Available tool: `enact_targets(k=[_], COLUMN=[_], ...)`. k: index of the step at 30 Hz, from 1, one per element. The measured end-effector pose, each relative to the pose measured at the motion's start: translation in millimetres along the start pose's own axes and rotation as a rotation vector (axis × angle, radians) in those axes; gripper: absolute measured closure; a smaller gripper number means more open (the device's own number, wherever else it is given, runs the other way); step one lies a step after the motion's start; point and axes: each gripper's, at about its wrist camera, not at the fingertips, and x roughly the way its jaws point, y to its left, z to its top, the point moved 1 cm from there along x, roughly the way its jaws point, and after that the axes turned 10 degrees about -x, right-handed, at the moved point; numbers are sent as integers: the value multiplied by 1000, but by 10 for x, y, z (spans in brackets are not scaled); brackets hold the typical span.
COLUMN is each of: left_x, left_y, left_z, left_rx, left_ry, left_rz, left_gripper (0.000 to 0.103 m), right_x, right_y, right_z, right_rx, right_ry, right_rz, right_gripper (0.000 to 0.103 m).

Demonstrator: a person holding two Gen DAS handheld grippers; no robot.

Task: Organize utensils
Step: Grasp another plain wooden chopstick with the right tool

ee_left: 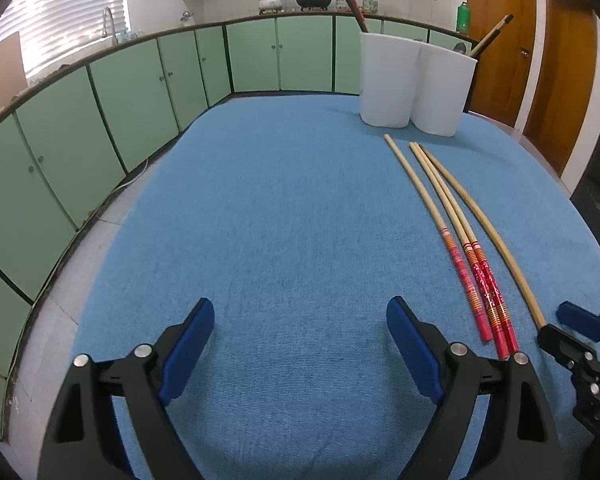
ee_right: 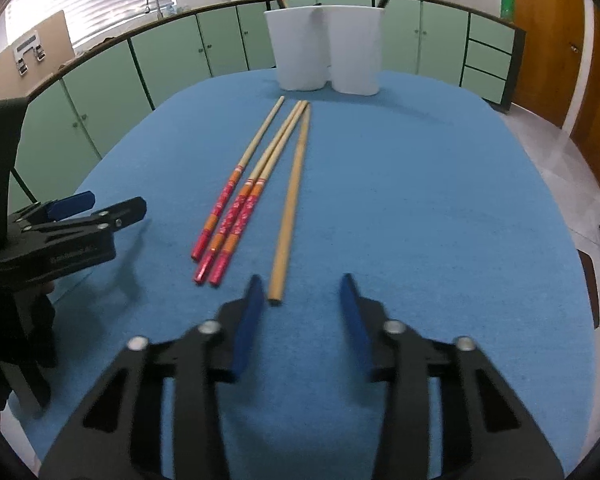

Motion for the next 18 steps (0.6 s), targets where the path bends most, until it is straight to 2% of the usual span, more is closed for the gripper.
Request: enact_targets(k=[1, 4, 8, 15, 18], left_x=[0, -1, -29, -97, -122], left_y=[-6, -24, -78, -255, -354], left_z=[-2, -9, -25, -81, -119], left_rx=[1, 5, 9, 38, 58], left_ry=[1, 3, 3, 6, 12], left_rz=[0, -2, -32, -99, -129], left_gripper=[17, 17, 17, 17, 17], right_x=[8, 15, -20, -84, -99], right_y=[15, 57, 29, -345, -535], right_z=[7, 17, -10, -94, -144], right_rx=[-4, -13, 6, 86, 137], right_ry=[-1, -2, -8, -8, -9], right_rz=[9, 31, 45, -58, -75], right_gripper=[81, 96, 96, 97, 97])
